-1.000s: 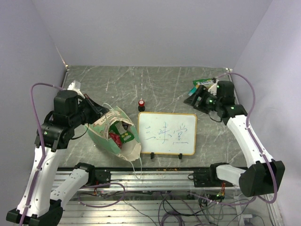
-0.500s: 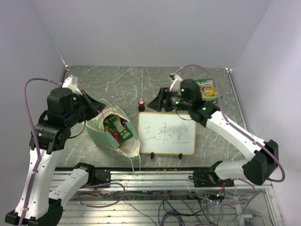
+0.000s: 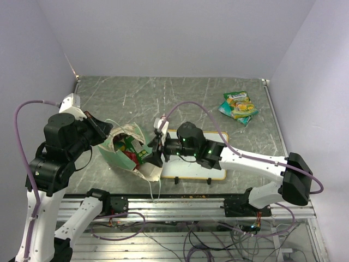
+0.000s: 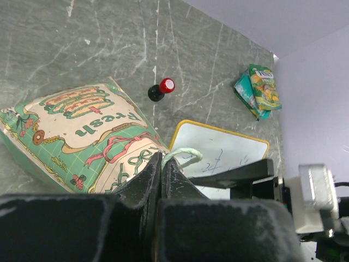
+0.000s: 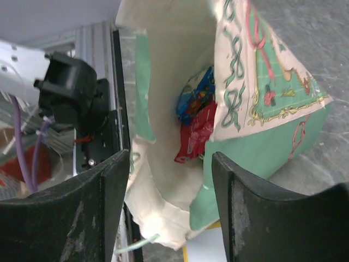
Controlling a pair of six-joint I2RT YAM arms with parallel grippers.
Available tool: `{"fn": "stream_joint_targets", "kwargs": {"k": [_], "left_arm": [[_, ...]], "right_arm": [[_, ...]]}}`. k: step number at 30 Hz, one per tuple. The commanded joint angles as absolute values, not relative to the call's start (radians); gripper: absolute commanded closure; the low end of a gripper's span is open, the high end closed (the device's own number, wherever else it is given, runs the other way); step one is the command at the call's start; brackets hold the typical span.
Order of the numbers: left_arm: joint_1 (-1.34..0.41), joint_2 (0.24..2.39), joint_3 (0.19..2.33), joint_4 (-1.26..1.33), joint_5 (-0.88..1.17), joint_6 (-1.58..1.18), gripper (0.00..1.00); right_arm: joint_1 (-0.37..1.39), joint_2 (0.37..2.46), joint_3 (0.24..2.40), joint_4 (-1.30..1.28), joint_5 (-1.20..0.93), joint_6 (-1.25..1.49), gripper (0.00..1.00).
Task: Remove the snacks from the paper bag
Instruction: Take out the snack from the paper bag.
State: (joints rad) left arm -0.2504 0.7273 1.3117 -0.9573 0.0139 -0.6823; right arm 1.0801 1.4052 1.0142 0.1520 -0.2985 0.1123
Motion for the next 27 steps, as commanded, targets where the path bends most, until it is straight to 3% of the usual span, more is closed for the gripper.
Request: {"fn": "stream_joint_targets", "kwargs": {"k": [1, 9, 20, 27], "left_arm": [[-0.253, 0.680, 1.312, -0.886, -0.009, -0.652, 0.93], [-0.253, 0.638, 1.248, -0.844, 0.068, -0.693, 0.93], [-0.253, 0.648, 1.188, -0.836, 0.218, -0.713, 0.93], [-0.253, 0.630, 1.182, -0.854, 0.273, -0.705, 0.93]], "right_arm": [[1.111, 1.358, 0.902, 0.302, -0.260, -0.058, 0.41], [1.191, 1.363, 0.885, 0.333, -0.148, -0.136, 0.52], [1.324, 1.311, 0.924, 0.161, -0.009, -0.109, 0.43], [1.401, 1.352, 0.868, 0.309, 0.004, -0.137, 0.58]]}}
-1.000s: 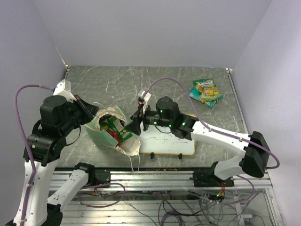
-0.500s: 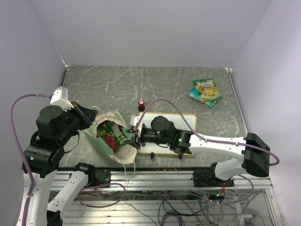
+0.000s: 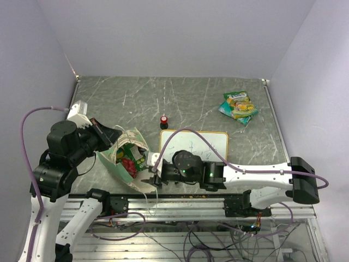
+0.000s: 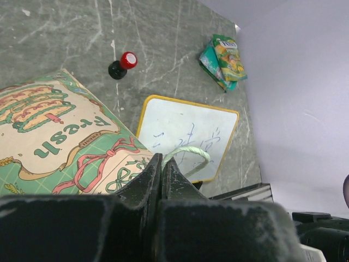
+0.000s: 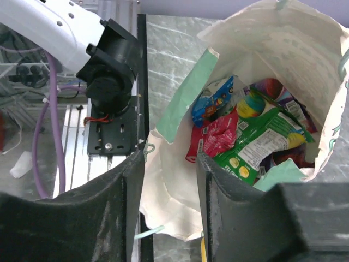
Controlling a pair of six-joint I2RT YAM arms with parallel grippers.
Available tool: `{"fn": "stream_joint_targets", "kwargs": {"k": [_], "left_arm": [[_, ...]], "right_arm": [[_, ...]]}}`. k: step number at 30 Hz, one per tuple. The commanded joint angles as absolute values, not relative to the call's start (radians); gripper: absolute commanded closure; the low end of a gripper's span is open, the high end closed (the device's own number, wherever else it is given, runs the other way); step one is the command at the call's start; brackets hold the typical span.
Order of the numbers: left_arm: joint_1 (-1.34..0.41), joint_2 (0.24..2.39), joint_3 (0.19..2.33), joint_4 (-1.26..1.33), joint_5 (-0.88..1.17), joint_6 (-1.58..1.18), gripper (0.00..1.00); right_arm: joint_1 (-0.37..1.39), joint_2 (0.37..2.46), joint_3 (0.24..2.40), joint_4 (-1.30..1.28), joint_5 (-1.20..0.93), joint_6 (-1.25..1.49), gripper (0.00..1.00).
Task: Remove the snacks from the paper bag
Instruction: Take out the snack from the paper bag.
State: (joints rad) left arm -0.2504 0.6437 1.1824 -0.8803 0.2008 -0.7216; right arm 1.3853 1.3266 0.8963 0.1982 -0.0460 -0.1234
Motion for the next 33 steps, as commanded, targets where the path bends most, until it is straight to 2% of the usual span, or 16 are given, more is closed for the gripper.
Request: {"fn": "stream_joint_targets", "kwargs": {"k": [1, 3, 5, 12, 16, 23, 26, 33], "left_arm": [[-0.253, 0.629, 1.184, -0.863, 0.275, -0.701, 0.93], [-0.253, 0.623, 1.179, -0.871, 0.279, -0.706, 0.93], [-0.253, 0.615, 1.170, -0.864, 0.288, -0.716, 0.93], [-0.253, 0.589, 1.134, -0.850, 0.313, -0.762, 0.93], [-0.253, 0.592, 1.142, -0.873, 0.316, -0.755, 0.93], [-0.253, 0.625, 1.195, -0.954, 0.291, -0.748, 0.93], [-0.252, 0.624, 1.202, -0.980, 0.289, -0.754, 0.93], [-0.253, 0.572, 1.168, -1.023, 0.266, -0.781, 0.93]], "right_arm": [[1.401, 1.375, 0.861, 0.352, 0.028, -0.137, 0.64], [1.402, 1.438, 0.872, 0.404, 0.084, -0.137, 0.73], [1.402, 1.525, 0.910, 0.417, 0.151, -0.122, 0.76], [1.393, 1.718, 1.050, 0.380, 0.429, -0.046, 0.76], [1.377, 1.762, 1.058, 0.397, 0.498, -0.042, 0.75], [1.347, 1.843, 1.088, 0.445, 0.556, -0.026, 0.63], [1.346, 1.880, 1.095, 0.511, 0.582, -0.031, 0.50], [1.345, 1.959, 1.091, 0.628, 0.671, -0.051, 0.32]]}}
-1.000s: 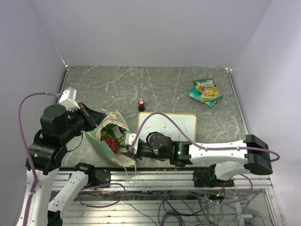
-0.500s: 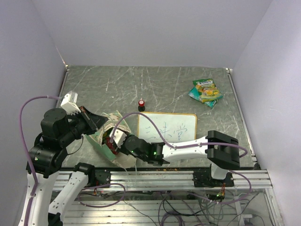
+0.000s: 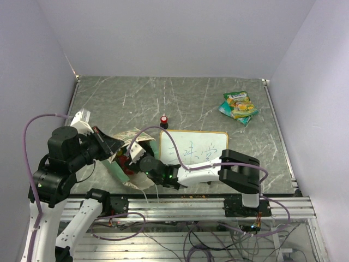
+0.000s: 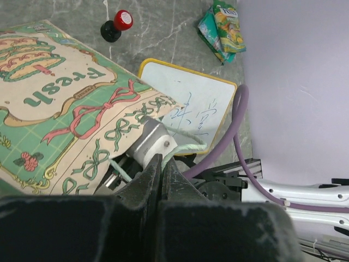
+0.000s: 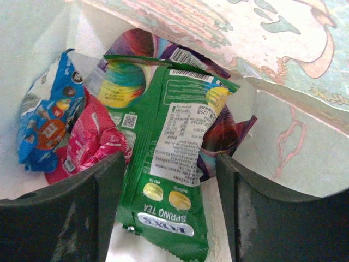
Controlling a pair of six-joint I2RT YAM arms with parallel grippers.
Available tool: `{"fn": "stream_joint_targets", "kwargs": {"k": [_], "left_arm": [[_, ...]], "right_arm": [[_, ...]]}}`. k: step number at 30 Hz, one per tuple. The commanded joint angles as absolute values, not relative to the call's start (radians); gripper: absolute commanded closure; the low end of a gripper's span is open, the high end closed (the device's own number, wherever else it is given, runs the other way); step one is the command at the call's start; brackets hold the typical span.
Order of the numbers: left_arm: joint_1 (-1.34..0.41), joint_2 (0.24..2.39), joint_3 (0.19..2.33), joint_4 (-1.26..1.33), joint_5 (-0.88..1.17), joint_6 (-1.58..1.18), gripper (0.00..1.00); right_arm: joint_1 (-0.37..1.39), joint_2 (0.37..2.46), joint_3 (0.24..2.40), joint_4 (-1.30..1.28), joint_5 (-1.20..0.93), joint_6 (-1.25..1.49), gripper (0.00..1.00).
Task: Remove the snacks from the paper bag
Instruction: Take out the snack from the paper bag.
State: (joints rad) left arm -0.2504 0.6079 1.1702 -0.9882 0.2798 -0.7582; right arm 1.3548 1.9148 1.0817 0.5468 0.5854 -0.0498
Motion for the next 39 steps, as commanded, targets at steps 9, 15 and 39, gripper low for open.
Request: {"fn": "stream_joint_targets", "kwargs": {"k": [9, 15, 39], "left_arm": [[-0.253, 0.577, 1.118, -0.940, 0.322, -0.818, 0.93], [-0.253, 0.585, 1.125, -0.946, 0.313, -0.820, 0.93], [-0.253, 0.581, 1.100, -0.886, 0.134, -0.859, 0.93]], "right_arm": [[1.288, 2.058, 1.117, 0.615, 0.552, 0.011, 0.38], [1.289, 2.097, 1.144, 0.586, 0.495, 0.008, 0.59], [1.287, 1.769, 1.008, 0.497, 0.285, 0.093, 1.00]]}}
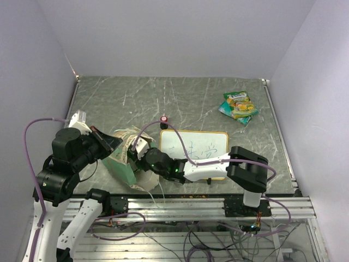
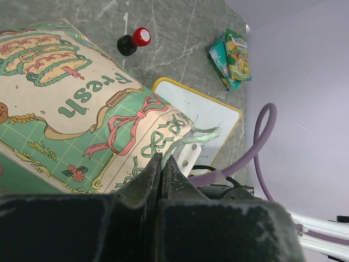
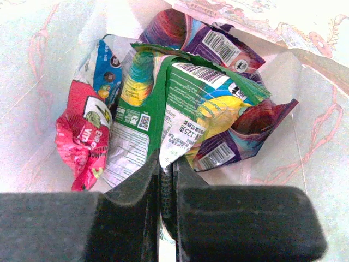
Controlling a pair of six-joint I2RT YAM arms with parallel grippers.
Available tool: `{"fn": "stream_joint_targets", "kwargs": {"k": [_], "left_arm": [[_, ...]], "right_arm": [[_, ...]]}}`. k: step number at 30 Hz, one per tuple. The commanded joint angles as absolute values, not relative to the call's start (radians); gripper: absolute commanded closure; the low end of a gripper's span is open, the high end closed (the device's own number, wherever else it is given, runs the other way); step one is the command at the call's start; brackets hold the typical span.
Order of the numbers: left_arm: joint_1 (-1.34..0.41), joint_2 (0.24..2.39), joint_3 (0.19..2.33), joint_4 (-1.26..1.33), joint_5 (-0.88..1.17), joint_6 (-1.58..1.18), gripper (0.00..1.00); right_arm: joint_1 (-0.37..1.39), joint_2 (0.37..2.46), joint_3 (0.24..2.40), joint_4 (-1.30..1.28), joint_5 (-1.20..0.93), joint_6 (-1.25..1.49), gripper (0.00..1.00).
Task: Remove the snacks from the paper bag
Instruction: Take out the snack from the paper bag.
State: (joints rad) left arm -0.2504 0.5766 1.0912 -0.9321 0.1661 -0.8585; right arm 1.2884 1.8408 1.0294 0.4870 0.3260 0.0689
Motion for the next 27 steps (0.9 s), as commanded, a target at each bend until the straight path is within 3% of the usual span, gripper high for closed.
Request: {"fn": "stream_joint_targets", "kwargs": {"k": [1, 13, 27], "left_arm": [[-0.253, 0.582, 1.107, -0.889, 0.125, -0.854, 0.93], [-0.253, 0.593, 1.135, -0.934, 0.092, -0.823, 0.93], [-0.253, 0.586, 1.081, -0.905, 0.067, -0.867, 0.93]], "right_arm": [[1.287, 1.756, 0.992, 0.498, 0.279, 0.097, 1.00], [1.287, 1.676, 0.984, 0.450, 0.272, 0.118, 1.00], [1.289, 1.418, 0.917, 0.223, 0.176, 0.099, 1.00]]}}
